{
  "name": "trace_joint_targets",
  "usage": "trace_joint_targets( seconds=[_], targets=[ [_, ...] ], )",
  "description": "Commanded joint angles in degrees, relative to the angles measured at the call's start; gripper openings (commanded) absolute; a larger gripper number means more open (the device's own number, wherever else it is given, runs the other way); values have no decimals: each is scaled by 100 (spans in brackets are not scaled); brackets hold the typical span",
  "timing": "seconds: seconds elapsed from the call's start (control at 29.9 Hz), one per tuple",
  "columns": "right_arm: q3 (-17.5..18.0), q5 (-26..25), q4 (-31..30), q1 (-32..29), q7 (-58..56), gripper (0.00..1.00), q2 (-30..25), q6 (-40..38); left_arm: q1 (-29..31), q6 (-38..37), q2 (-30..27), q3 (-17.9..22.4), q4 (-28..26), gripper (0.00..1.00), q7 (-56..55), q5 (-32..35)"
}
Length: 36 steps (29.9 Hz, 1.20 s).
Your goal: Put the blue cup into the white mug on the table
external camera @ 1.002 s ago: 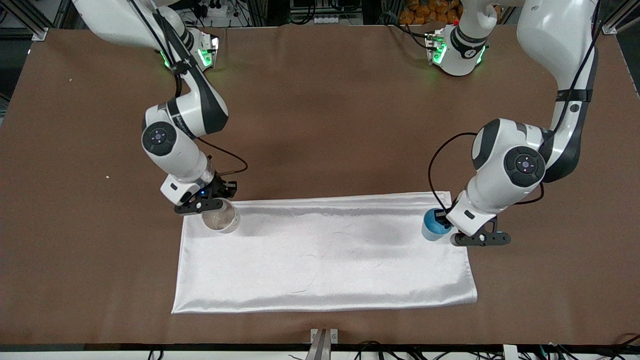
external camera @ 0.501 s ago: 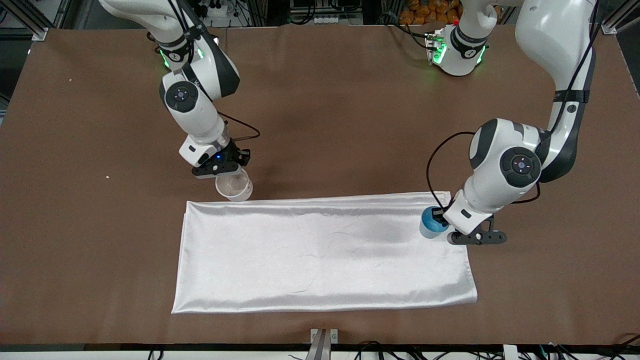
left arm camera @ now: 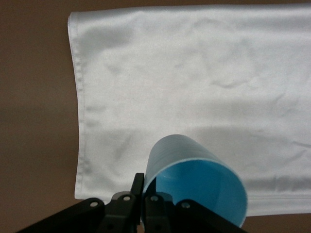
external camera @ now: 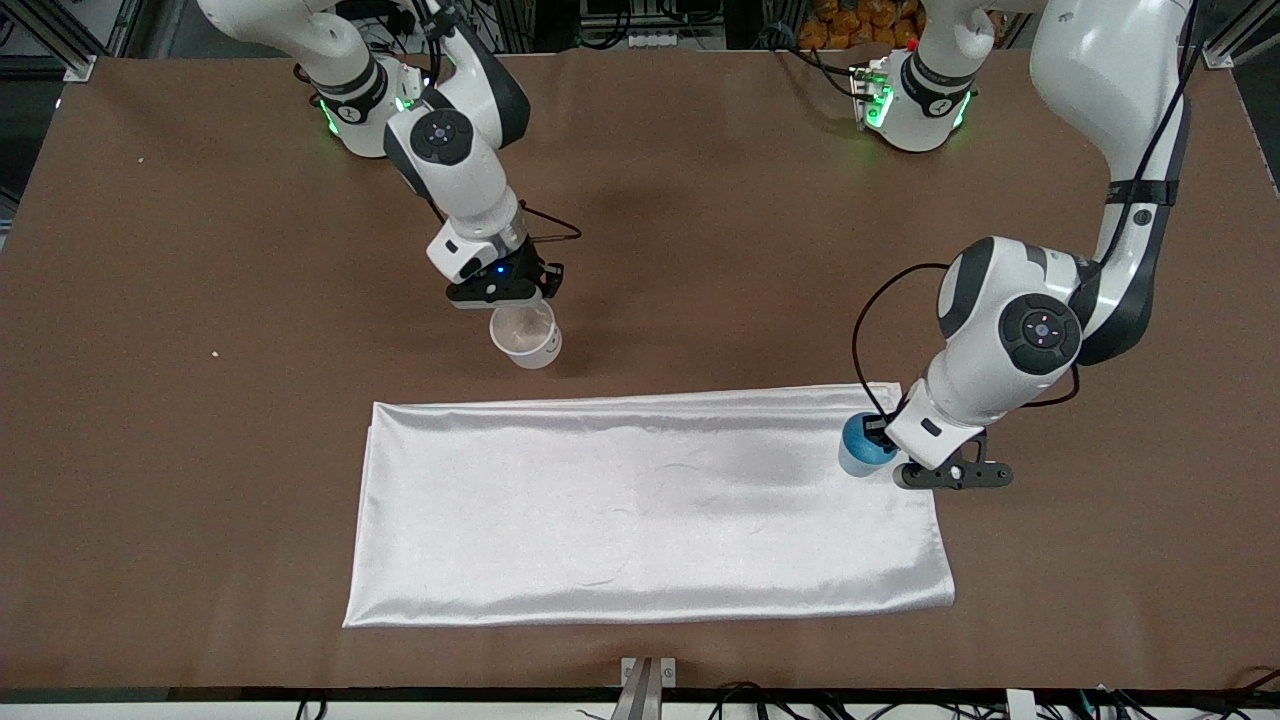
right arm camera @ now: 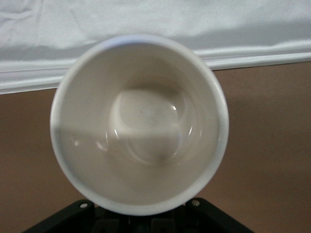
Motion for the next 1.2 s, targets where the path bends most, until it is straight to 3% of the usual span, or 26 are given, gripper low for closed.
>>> trace_joint_targets(
  seconds=[0.0, 0.43, 0.9, 1.17],
  targets=[
    [-40, 1, 69, 378, 648, 0, -151, -14, -22, -61, -55, -17, -32, 0, -198, 173],
    [-49, -34, 421, 897, 1299, 0, 235, 12, -22, -61, -38, -17, -32, 0, -180, 173],
    [-58, -51, 465, 1178, 1308, 0, 1088, 961, -13, -61, -2, -8, -32, 0, -180, 357],
    [-75, -78, 561, 1266, 1308, 0, 1466, 1058, -13, -61, 42, -8, -32, 0, -180, 375]
  ],
)
